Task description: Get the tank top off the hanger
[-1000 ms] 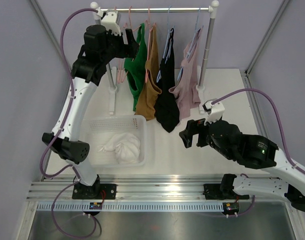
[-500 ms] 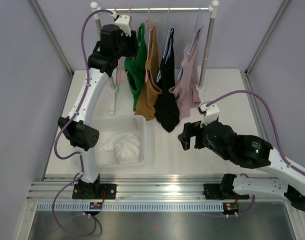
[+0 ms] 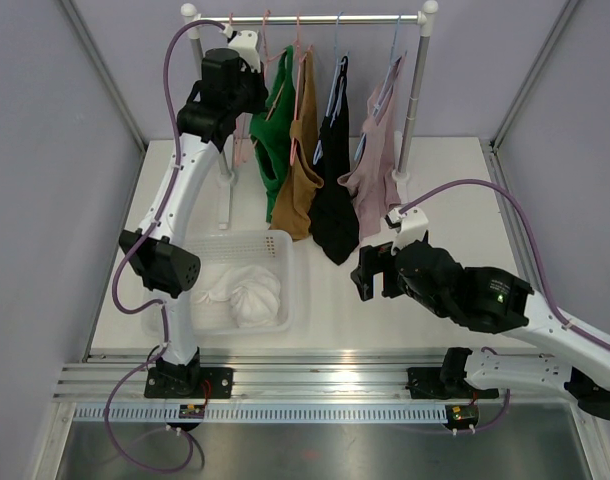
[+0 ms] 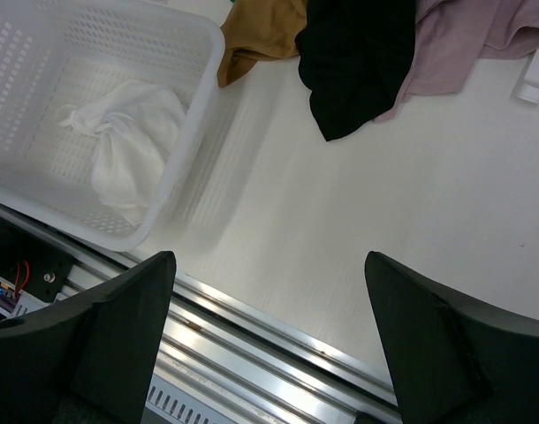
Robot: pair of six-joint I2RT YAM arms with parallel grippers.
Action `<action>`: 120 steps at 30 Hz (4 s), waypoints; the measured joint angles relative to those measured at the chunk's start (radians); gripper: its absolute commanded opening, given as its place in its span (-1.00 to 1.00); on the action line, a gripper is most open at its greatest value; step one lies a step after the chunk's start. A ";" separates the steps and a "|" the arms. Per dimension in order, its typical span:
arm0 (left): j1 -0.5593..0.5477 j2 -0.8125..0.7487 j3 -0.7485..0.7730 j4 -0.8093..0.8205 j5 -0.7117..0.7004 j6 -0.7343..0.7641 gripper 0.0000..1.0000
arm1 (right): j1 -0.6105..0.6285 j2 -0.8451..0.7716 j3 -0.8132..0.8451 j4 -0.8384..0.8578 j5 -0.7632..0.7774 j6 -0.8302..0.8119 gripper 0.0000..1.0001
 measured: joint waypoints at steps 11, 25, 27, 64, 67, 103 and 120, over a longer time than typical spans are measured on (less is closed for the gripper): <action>-0.022 -0.061 0.005 -0.047 -0.030 -0.064 -1.00 | 0.000 0.015 0.000 0.000 -0.011 -0.005 0.90; -0.027 -0.430 -0.223 -0.113 0.005 -0.206 -1.00 | 0.000 0.011 0.034 -0.001 -0.037 -0.007 0.87; -0.037 -0.499 -0.320 -0.111 0.020 -0.229 -1.00 | 0.000 0.011 0.039 0.000 -0.045 -0.013 0.88; -0.248 -1.145 -1.205 0.238 0.740 -0.410 -1.00 | -0.116 0.227 0.132 0.424 0.066 -0.280 0.04; -0.256 -1.139 -1.205 0.254 0.742 -0.415 -1.00 | -0.139 0.186 0.098 0.430 0.081 -0.272 -0.14; -0.502 -0.783 -0.826 0.394 0.694 -0.487 -1.00 | -0.398 0.158 0.539 0.146 0.401 -0.448 -1.00; -0.502 -1.040 -1.240 0.645 0.615 -0.563 -1.00 | -0.707 0.214 0.343 0.008 0.072 -0.291 -1.00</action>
